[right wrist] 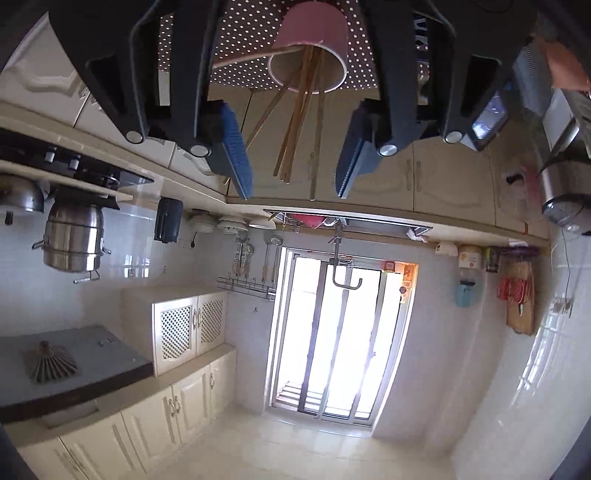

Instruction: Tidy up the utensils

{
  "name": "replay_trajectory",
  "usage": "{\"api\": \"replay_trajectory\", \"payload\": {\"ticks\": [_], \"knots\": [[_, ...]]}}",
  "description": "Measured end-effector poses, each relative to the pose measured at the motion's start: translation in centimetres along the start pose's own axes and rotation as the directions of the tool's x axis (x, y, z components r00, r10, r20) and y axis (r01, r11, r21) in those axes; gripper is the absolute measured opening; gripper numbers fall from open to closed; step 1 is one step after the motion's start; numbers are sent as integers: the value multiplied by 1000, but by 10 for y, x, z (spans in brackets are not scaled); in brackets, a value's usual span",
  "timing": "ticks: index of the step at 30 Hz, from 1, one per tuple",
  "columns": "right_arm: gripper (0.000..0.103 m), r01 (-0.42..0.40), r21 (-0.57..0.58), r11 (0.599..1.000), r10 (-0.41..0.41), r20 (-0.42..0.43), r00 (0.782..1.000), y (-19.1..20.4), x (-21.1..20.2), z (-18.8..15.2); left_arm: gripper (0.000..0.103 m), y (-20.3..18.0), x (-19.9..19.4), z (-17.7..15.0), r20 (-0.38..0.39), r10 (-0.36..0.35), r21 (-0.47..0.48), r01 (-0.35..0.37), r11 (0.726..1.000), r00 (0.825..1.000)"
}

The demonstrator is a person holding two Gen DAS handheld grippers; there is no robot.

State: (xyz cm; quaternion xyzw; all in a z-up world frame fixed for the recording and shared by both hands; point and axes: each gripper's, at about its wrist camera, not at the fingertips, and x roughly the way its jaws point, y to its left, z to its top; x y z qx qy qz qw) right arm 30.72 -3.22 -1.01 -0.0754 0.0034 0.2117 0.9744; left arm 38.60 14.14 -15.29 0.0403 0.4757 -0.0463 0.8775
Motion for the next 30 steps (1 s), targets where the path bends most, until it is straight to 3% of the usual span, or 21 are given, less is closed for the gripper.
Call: {"api": "replay_trajectory", "payload": {"ticks": [4,6,8,11,13,15,18,19,22,24,26,30], "knots": [[47,10,10,1000,-10,-19,1000,-6,-4,-3,18,-9,9,-8,-61,61,63,-57,996,996],[47,17,37,999,-16,-27,1000,-12,-4,-4,14,-11,9,-8,-56,57,67,-53,996,997],[47,27,59,998,-25,-39,999,-17,-4,-5,1,-15,9,-10,-59,43,69,-39,997,997],[47,31,83,996,-27,-48,998,-23,-5,-7,1,-26,8,-11,-35,78,95,-74,993,996],[47,30,100,995,-24,-55,998,-26,-5,-8,1,-24,-1,-8,14,21,50,-22,998,1000],[47,28,109,994,-22,-61,998,-29,-5,-10,0,-22,-15,-6,78,8,16,-10,1000,997],[47,29,111,993,-22,-61,998,-32,-6,-10,1,-17,-50,2,219,-18,-29,25,999,976],[47,29,118,993,-22,-58,998,-33,-7,-9,0,-15,-61,5,261,-29,-45,42,998,965],[47,24,142,990,-17,-55,998,-38,-8,-8,0,-8,-95,13,410,-77,-88,123,988,909],[47,24,155,988,-16,-52,999,-41,-8,-7,0,-6,-115,14,508,-114,-92,185,978,854],[47,23,159,987,-15,-53,999,-43,-9,-7,0,-12,-135,15,603,-125,-84,220,972,787],[47,30,157,987,-22,-54,998,-46,-9,-8,0,-18,-152,21,697,-132,-84,263,961,705]]}}
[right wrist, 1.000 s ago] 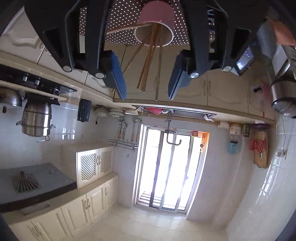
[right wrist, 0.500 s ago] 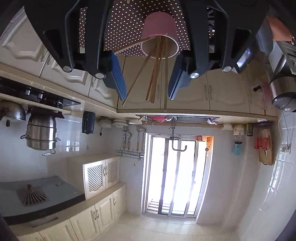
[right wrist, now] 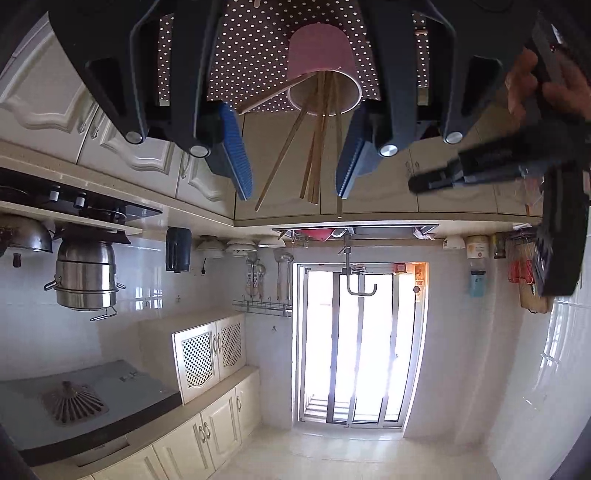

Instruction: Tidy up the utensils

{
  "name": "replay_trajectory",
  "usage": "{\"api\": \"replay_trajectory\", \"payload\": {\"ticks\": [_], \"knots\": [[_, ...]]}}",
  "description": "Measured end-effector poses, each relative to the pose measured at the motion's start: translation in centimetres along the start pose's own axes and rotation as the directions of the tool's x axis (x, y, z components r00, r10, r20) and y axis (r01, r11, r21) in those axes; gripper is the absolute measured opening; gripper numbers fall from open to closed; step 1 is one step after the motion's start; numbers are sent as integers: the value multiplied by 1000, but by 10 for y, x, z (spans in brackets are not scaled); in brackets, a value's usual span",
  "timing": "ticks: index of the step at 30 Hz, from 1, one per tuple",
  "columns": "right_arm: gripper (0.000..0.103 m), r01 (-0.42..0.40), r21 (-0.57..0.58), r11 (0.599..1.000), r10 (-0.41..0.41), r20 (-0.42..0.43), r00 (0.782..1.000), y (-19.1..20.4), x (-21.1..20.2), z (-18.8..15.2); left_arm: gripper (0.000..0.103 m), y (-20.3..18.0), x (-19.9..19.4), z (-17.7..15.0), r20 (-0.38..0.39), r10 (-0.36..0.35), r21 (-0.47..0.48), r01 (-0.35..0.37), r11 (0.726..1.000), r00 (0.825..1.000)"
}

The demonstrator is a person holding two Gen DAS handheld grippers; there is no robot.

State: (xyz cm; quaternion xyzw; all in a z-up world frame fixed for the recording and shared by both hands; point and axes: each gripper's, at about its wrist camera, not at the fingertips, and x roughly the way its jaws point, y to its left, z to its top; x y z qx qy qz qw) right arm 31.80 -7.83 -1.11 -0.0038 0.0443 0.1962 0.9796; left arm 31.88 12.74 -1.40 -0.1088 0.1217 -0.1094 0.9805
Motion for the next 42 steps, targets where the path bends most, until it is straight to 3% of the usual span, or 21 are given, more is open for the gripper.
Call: {"api": "replay_trajectory", "payload": {"ticks": [6,16,18,21,23,25,27,29,31,36,38,40,42], "knots": [[47,17,37,999,-17,0,1000,-16,3,-1,0,-14,1,20,164,-50,-22,54,998,985],[49,14,81,997,-13,-7,1000,-37,11,-4,0,-24,30,29,228,-111,-68,130,989,967],[49,14,86,996,-12,-21,1000,-41,15,-7,0,-24,38,24,179,-106,-54,117,992,978],[50,7,93,996,-3,-37,999,-45,18,-11,1,-19,46,17,40,-77,12,77,997,996],[51,1,98,995,4,-51,999,-47,20,-12,1,-9,52,13,-86,-51,35,54,998,995],[51,-5,103,995,12,-65,998,-47,22,-13,1,4,52,7,-152,-17,27,21,999,988],[53,-6,99,995,15,-93,996,-44,24,-14,8,14,57,-3,-241,9,34,-1,999,970],[54,-6,91,996,16,-109,994,-41,23,-15,32,21,61,-18,-320,34,54,-18,998,947],[56,-3,77,997,14,-137,990,-37,21,-15,32,25,64,-33,-401,49,80,-18,997,915],[56,-4,79,997,17,-163,986,-36,11,-16,32,23,78,-81,-593,159,226,-27,974,790],[57,-3,82,997,17,-170,985,-35,8,-15,28,23,84,-97,-641,213,275,-38,961,738],[57,-2,82,997,16,-175,984,-34,6,-14,15,27,90,-108,-673,240,291,-48,955,699],[57,-3,81,997,17,-180,983,-33,3,-13,13,30,95,-115,-706,245,291,-43,956,664]]}}
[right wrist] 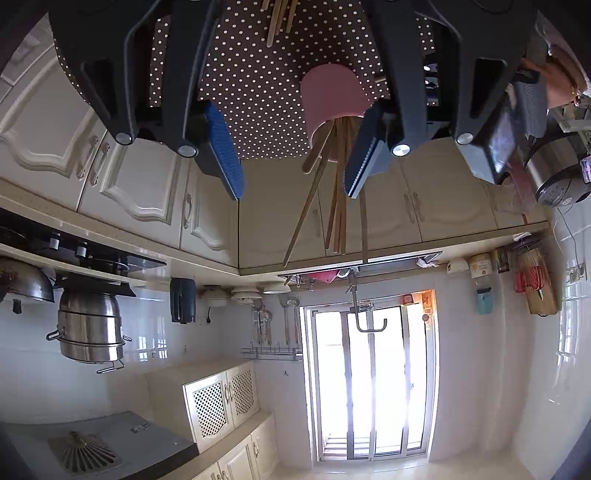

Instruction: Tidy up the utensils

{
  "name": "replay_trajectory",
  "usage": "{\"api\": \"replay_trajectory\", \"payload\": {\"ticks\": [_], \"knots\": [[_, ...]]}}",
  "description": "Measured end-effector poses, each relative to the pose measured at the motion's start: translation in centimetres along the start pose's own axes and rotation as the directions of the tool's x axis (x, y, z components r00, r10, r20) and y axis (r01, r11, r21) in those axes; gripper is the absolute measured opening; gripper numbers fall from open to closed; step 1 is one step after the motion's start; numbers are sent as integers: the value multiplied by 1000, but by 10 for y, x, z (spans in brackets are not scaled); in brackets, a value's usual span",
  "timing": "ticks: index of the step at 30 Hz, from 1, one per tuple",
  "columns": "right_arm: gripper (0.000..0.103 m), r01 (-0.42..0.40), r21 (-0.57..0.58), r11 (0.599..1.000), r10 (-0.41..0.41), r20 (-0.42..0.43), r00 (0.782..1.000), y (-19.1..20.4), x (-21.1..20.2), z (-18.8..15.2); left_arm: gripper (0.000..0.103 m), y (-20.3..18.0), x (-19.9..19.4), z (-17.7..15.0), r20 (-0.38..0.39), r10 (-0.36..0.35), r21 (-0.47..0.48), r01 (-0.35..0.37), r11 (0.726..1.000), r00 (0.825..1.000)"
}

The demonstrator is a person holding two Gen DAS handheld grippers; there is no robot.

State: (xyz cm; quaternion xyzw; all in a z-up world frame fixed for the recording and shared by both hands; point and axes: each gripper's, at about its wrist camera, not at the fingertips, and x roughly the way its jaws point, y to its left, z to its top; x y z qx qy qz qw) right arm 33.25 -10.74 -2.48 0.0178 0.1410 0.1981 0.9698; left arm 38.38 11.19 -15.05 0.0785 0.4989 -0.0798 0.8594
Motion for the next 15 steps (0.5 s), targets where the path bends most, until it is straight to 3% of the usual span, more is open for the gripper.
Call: {"api": "replay_trajectory", "payload": {"ticks": [4,10,15], "knots": [[57,3,-2,1000,-3,-6,1000,1,-1,1,13,3,12,-3,-40,3,2,-2,1000,999],[57,-3,6,1000,3,-20,1000,2,1,1,13,8,18,-4,-40,-9,4,9,1000,999],[57,-13,9,1000,13,-35,999,3,6,-3,5,-3,14,-6,-11,0,-8,0,1000,1000]]}}
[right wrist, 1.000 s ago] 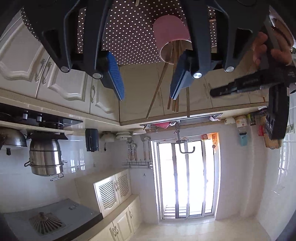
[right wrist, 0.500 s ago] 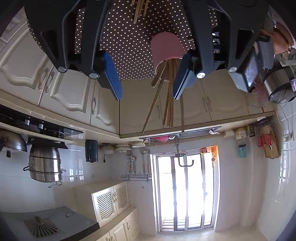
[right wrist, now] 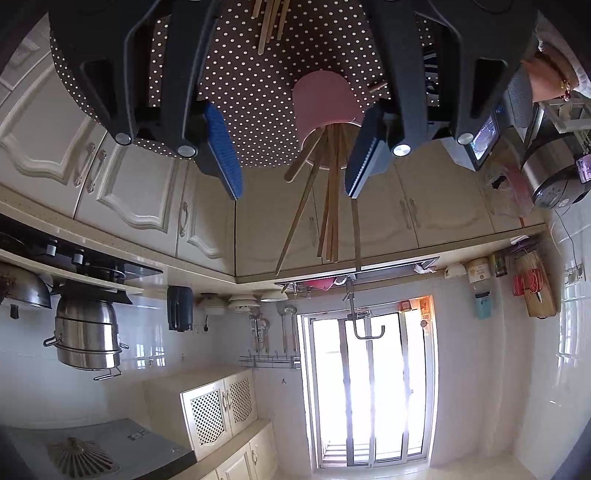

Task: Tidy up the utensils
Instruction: 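Lift the chopstick upright with the left tool over the pink cup, then open the left tool to drop the chopstick into the cup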

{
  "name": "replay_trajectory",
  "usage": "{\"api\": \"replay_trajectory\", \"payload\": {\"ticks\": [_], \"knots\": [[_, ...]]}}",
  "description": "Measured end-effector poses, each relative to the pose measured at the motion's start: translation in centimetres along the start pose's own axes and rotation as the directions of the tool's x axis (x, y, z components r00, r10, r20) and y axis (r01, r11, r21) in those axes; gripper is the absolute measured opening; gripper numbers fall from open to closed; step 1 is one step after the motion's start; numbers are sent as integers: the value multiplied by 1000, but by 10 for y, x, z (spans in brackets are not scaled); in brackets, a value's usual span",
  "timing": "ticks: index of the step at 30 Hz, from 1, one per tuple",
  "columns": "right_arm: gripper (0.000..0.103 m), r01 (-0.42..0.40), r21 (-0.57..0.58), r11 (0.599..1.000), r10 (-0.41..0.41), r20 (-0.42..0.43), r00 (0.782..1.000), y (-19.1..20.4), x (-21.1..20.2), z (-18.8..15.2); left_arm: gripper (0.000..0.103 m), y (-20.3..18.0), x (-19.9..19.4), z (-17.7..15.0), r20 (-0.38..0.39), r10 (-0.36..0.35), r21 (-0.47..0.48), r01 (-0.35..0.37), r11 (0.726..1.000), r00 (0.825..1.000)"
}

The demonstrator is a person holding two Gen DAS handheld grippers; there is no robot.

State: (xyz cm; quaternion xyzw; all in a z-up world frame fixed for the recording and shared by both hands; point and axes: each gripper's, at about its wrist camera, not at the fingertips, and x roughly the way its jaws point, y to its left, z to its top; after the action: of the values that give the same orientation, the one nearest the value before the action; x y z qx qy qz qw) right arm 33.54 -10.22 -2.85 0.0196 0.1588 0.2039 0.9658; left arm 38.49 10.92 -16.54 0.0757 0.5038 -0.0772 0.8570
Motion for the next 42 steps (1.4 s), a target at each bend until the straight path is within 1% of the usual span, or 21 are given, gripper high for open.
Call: {"api": "replay_trajectory", "payload": {"ticks": [1,4,6,7,9,10,13,14,15,16,17,18,19,22,25,26,32,35,37,39,42], "knots": [[57,-1,0,1000,1,-3,1000,0,1,-1,5,2,-1,0,16,-1,-14,1,1000,1000],[57,-3,5,1000,3,-9,1000,-1,3,-3,5,11,-20,5,135,-7,-77,17,997,991],[57,-1,3,1000,1,-7,1000,-2,3,-4,5,18,-45,11,251,-25,-119,57,991,968],[57,1,4,1000,-1,-5,1000,-3,3,-4,5,20,-58,14,311,-25,-134,70,988,950],[57,3,10,1000,-3,0,1000,-5,3,-4,5,21,-90,21,448,-10,-156,89,984,894],[57,5,16,1000,-5,6,1000,-7,3,-4,5,22,-105,23,516,4,-174,101,979,857],[57,2,28,1000,-3,16,1000,-11,4,-5,5,22,-144,27,703,14,-197,176,965,711],[57,2,28,1000,-3,20,1000,-11,4,-5,5,21,-154,28,757,16,-194,201,960,653],[57,3,28,1000,-4,26,1000,-12,4,-6,5,17,-162,28,789,31,-199,208,958,614],[57,4,27,1000,-5,31,1000,-13,4,-6,5,13,-169,28,828,38,-194,221,956,560],[57,6,26,1000,-7,35,999,-14,4,-6,5,10,-172,31,850,43,-188,227,956,525],[57,6,28,1000,-7,41,999,-15,4,-6,5,2,-175,35,865,56,-191,226,955,499],[57,5,29,1000,-6,47,999,-17,4,-6,5,-4,-177,40,885,57,-182,231,956,461],[57,8,30,1000,-10,62,998,-22,5,-5,5,-16,-175,53,910,81,-189,232,954,408],[57,6,35,999,-9,83,997,-28,7,-5,5,-19,-168,72,916,88,-200,254,946,392],[57,6,36,999,-10,87,996,-30,8,-5,5,-20,-163,78,918,101,-210,257,943,383],[57,-9,49,999,4,94,996,-36,16,-6,5,-17,-149,94,917,131,-246,273,930,378],[57,-14,50,999,10,91,996,-37,20,-7,5,-13,-148,99,922,146,-254,275,927,360],[57,-21,57,998,15,90,996,-38,21,-8,5,-16,-148,101,925,159,-255,252,934,345],[57,-20,58,998,14,91,996,-39,21,-9,5,-23,-145,101,922,181,-261,205,943,342],[57,-21,64,998,15,93,996,-41,21,-10,5,-28,-133,98,910,185,-266,183,946,370]]}}
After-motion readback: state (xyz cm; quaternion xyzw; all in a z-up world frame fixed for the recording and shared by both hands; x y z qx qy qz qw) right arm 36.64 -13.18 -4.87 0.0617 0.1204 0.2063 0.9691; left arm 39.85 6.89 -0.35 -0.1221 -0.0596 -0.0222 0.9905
